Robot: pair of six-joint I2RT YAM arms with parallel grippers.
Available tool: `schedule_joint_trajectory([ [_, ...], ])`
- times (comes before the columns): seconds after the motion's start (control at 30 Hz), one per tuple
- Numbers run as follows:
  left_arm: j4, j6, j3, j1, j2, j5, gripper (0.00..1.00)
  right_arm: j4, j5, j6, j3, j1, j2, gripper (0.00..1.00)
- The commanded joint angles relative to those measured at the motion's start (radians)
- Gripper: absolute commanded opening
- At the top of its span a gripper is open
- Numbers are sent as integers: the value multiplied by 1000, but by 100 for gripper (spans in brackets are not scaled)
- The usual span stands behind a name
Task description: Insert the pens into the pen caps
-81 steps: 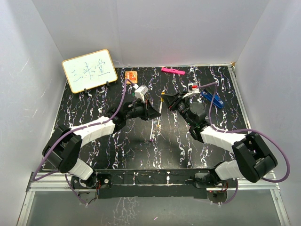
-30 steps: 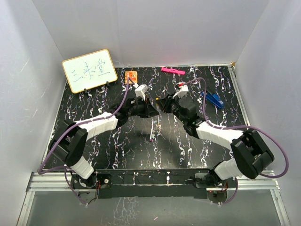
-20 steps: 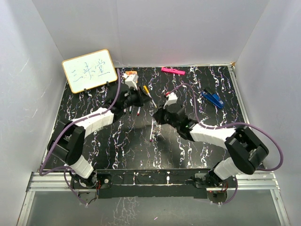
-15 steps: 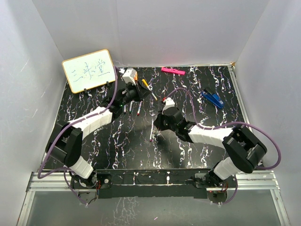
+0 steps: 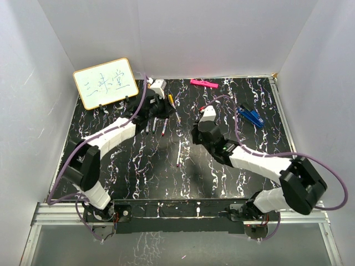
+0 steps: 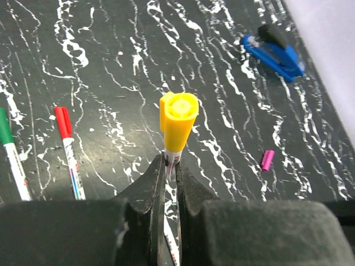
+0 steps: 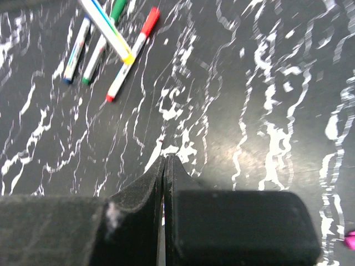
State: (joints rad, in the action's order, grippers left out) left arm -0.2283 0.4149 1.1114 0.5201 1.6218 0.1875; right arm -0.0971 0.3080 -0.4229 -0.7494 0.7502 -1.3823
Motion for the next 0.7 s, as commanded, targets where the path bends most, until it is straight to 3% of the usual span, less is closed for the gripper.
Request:
schedule_joint_trajectory([
  [0.0,251,-97,148,1,94,-49,0,-26,226,40,-51,-8,120,0],
  [0.3,596,-194,420,3,355,-70,0,-67,401,55,-27,-15,236,6],
  [0.67,648,-208,493,2,448,-66,0,-84,403,44,-17,-18,238,6],
])
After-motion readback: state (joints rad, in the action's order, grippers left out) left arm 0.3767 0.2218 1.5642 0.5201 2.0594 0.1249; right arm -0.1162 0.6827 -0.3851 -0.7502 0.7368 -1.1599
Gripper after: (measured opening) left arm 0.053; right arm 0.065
